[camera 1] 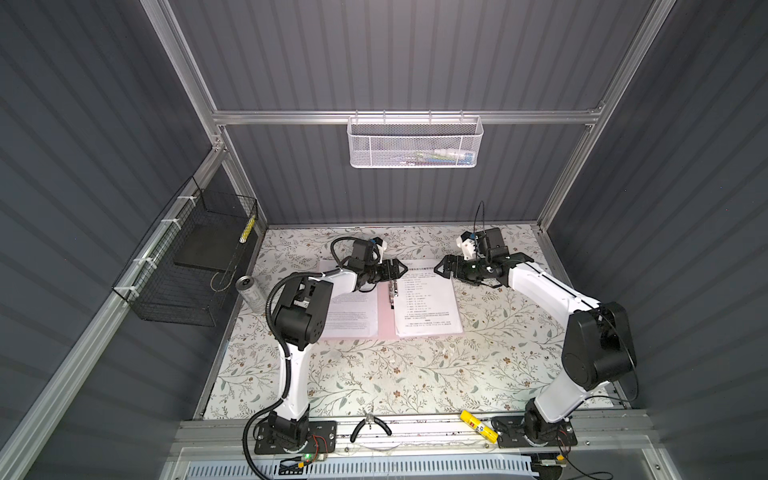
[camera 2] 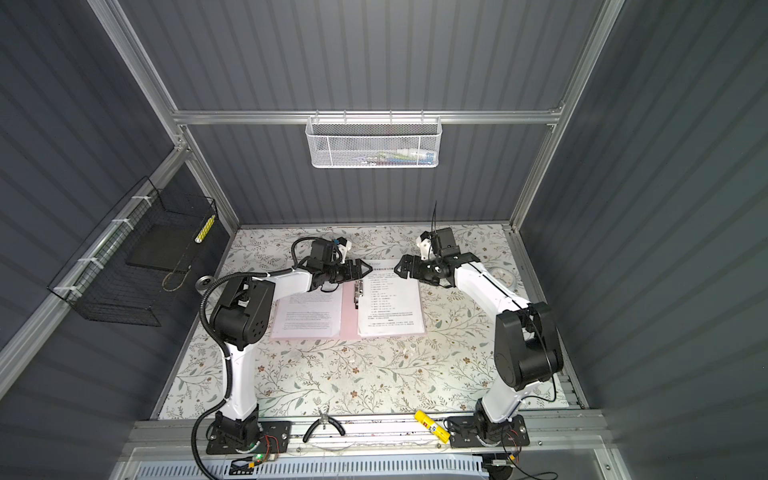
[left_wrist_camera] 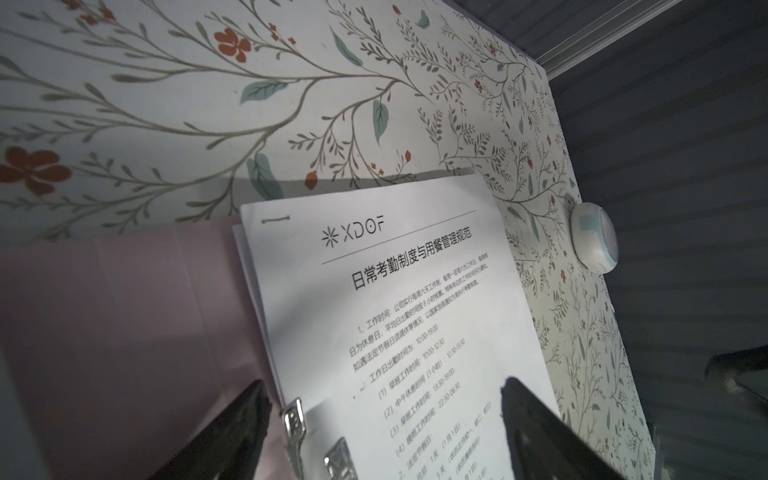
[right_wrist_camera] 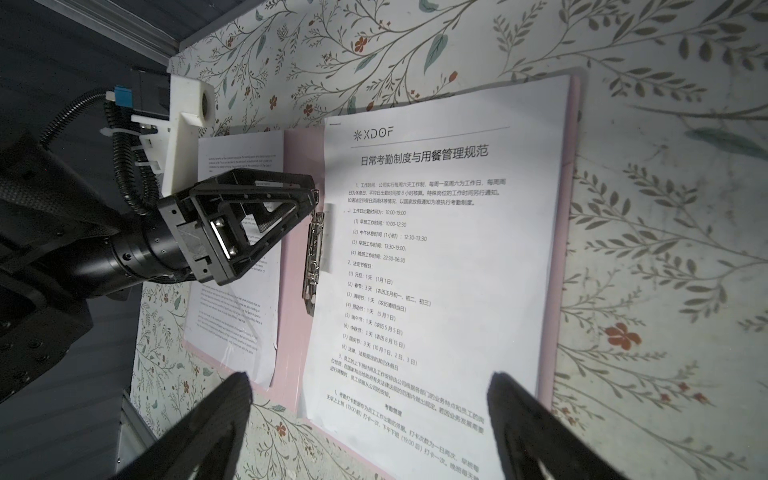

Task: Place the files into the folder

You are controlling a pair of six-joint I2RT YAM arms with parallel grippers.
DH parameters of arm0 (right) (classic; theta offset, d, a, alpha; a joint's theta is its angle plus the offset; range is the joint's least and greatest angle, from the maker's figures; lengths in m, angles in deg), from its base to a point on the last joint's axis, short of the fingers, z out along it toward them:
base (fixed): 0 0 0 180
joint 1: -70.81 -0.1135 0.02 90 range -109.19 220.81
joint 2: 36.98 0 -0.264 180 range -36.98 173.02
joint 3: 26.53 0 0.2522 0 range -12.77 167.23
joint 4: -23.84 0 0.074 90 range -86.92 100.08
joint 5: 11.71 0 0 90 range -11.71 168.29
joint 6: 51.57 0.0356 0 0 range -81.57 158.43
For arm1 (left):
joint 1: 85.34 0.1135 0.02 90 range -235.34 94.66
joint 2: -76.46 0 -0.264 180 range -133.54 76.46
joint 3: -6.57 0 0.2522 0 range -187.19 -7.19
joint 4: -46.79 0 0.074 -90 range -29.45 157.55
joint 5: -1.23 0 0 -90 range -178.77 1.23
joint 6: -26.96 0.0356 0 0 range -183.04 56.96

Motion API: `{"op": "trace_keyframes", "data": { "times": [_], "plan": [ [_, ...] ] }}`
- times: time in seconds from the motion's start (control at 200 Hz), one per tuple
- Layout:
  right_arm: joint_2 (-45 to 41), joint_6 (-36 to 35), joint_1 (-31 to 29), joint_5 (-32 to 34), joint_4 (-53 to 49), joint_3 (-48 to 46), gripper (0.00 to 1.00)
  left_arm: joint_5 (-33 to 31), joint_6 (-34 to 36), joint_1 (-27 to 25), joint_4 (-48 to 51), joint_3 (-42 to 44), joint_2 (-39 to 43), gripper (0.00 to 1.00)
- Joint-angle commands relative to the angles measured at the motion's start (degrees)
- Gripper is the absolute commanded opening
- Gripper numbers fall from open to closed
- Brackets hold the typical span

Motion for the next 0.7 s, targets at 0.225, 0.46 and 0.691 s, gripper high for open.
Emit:
{"op": "trace_keyframes", "data": {
  "times": [0.225,0.46,0.691],
  "plan": [
    [0.97,-0.21,-0.21,0.13,-0.65,0.26,0.91,0.94,0.58,-0.2,-0.17,-0.54,-1.47,0.88],
    [1.19,-0.11,-0.21,-0.15,-0.67,0.3,0.91,2.38,0.75,-0.46,-0.02,-1.5,-2.3,0.87],
    [1.05,-0.24,-0.21,0.05,-0.71,0.31,0.92,3.25,0.71,-1.12,0.1,-1.51,-2.96,0.87]
  ]
}}
